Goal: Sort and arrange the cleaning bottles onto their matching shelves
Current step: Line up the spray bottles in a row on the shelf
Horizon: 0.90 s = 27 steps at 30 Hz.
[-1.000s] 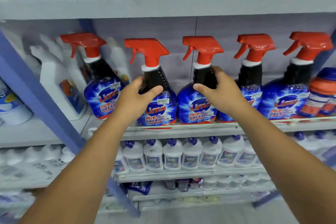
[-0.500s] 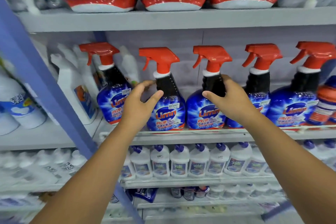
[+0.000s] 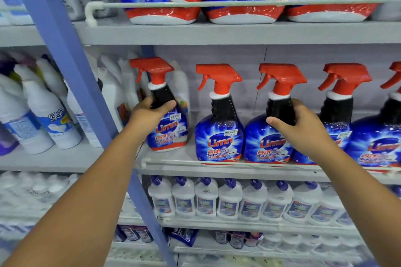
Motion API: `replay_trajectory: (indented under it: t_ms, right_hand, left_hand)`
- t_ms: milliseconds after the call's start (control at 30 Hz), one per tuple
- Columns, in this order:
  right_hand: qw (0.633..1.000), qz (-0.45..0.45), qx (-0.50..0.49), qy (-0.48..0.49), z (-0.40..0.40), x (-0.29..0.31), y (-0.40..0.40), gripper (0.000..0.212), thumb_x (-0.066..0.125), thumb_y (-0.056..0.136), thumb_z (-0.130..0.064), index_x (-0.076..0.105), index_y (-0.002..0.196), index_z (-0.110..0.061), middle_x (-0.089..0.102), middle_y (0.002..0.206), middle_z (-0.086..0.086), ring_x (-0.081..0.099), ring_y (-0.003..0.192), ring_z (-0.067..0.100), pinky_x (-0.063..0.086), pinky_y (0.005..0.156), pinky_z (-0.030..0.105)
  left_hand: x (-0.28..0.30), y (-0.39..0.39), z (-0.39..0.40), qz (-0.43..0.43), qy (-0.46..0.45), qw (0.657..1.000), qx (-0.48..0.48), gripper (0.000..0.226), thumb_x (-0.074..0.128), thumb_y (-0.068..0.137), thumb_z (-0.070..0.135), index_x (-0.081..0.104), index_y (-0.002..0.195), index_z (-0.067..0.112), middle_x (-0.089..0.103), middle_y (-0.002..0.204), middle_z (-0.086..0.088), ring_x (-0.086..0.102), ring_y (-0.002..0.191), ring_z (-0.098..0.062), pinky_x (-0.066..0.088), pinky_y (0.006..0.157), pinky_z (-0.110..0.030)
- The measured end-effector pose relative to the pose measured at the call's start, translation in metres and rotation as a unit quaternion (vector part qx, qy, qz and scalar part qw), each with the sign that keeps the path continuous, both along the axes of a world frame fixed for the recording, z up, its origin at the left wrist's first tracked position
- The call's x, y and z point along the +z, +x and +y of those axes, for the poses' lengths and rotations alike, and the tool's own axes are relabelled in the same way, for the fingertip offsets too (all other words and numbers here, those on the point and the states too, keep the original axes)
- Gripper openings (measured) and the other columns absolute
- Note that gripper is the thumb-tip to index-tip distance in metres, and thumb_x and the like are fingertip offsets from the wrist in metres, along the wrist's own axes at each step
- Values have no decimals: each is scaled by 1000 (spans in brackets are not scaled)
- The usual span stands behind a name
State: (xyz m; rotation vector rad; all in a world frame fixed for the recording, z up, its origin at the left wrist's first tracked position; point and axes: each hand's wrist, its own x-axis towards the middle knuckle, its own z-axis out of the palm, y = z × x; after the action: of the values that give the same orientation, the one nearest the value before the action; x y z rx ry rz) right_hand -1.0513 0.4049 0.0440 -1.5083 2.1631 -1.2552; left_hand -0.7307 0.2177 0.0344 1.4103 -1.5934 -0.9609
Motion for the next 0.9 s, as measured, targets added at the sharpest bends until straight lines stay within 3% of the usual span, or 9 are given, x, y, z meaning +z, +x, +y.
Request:
replay_trajectory:
  t_ms: [100, 233, 433, 700, 900]
  right_hand:
    - [1000, -4, -4, 0, 0, 0, 1, 48, 73, 92, -36, 53, 135, -26, 60, 112, -9, 55, 102, 14, 39, 83, 28]
    - [1000, -9, -5, 5, 1, 0, 2, 50, 73, 92, -38, 52, 137, -27, 62, 115, -8, 57, 104, 15, 41, 83, 30]
    - [1000, -16, -7, 8, 2, 1, 4, 50, 73, 92, -38, 53, 137, -27, 64, 118, -7, 59, 107, 17, 43, 84, 30]
    - [1000, -11, -9, 10, 3, 2, 6, 51, 72, 93, -38, 51, 138, -26, 60, 116, -10, 57, 108, 14, 43, 87, 31]
    - [999, -46, -23, -17, 7, -9, 13, 57, 72, 92, -41, 50, 142, -29, 61, 123, -11, 55, 114, 12, 43, 94, 32]
  left_hand:
    - [-5, 9, 12, 5, 10, 999, -53, 27, 78, 83, 51, 67, 107, 43, 77, 99, 12, 74, 90, -11, 59, 87, -36]
    - [-6, 8, 26, 5, -2, 994, -106, 27, 72, 89, 48, 65, 114, 43, 77, 100, 14, 75, 86, -7, 58, 80, -31]
    - [4, 14, 32, 19, 21, 987, -159, 14, 69, 94, 38, 63, 106, 43, 77, 101, 14, 74, 86, -1, 56, 78, -27]
    - [1, 13, 39, 13, 0, 991, -132, 14, 68, 93, 45, 62, 106, 46, 76, 100, 15, 74, 86, -5, 57, 75, -27]
    - [-5, 13, 51, 15, -33, 995, -91, 31, 71, 89, 49, 61, 117, 38, 72, 105, 17, 70, 94, -3, 57, 77, -26]
